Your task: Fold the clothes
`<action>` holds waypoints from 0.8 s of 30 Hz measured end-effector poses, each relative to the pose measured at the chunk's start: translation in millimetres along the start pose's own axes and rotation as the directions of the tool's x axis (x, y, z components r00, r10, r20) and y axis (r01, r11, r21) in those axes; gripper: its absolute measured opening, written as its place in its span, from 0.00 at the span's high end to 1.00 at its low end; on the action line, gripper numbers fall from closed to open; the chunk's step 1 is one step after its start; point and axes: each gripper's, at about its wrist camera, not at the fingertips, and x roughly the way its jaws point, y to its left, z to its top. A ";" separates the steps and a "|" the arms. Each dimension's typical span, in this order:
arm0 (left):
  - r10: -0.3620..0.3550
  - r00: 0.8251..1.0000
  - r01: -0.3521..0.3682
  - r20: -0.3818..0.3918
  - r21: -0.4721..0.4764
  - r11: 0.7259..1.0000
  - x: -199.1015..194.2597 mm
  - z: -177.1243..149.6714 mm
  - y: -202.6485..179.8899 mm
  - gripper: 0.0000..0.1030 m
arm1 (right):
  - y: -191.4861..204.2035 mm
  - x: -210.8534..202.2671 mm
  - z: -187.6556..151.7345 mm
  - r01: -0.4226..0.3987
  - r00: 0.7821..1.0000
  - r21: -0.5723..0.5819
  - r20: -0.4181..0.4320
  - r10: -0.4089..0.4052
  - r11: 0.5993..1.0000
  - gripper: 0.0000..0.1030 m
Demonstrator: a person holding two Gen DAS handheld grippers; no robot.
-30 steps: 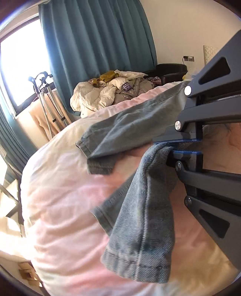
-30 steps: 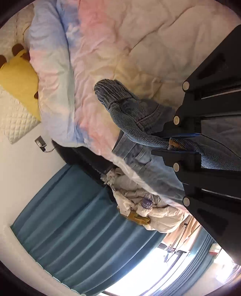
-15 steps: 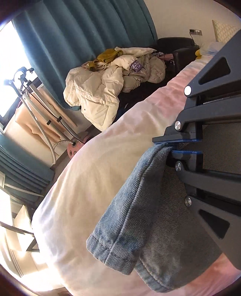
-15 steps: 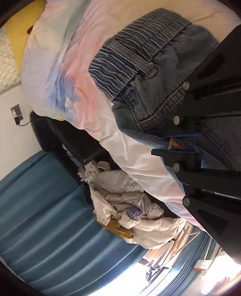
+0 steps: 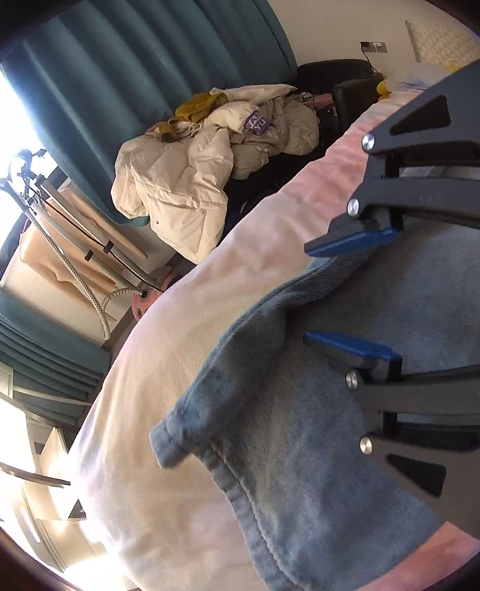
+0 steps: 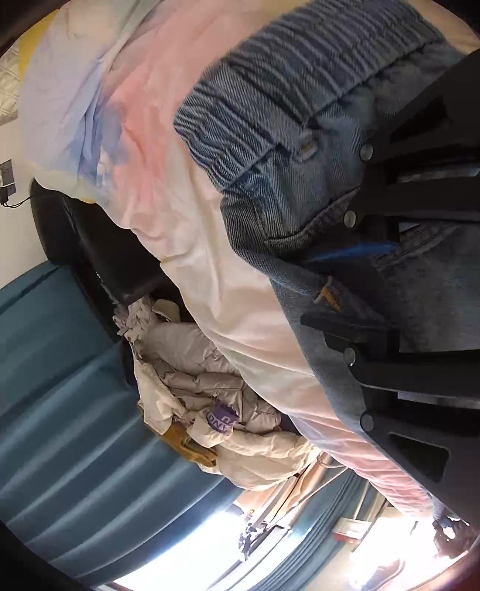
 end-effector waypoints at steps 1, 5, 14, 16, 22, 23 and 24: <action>-0.024 1.000 0.024 0.012 0.015 1.000 -14.5 -4.5 1.9 0.51 | -4.4 -15.5 -1.4 -0.003 1.000 0.001 0.010 0.003 1.000 0.63; -0.081 0.997 0.081 -0.018 0.033 0.996 -61.8 -34.7 20.7 0.39 | -28.8 -73.4 -13.2 -0.006 0.999 0.032 0.033 0.005 0.999 0.48; -0.309 0.941 0.278 -0.141 -0.202 0.939 -75.3 -104.9 84.5 0.32 | -116.0 -114.3 -73.5 -0.118 0.985 0.340 -0.076 0.152 0.933 0.34; -0.338 0.929 0.291 -0.151 -0.270 0.918 -61.6 -112.9 91.7 0.32 | -130.9 -104.3 -88.8 -0.134 0.977 0.416 -0.098 0.191 0.899 0.34; -0.345 0.933 0.297 -0.101 -0.325 0.898 -16.1 -113.6 87.8 0.32 | -133.2 -72.3 -92.4 -0.181 0.972 0.420 -0.063 0.227 0.890 0.34; -0.338 0.937 0.297 -0.084 -0.318 0.901 -9.7 -111.8 85.0 0.32 | -131.2 -66.0 -89.0 -0.172 0.975 0.408 -0.060 0.215 0.896 0.34; -0.332 0.941 0.296 -0.067 -0.311 0.903 -3.3 -110.0 82.2 0.32 | -129.3 -59.7 -85.5 -0.164 0.977 0.397 -0.058 0.203 0.903 0.34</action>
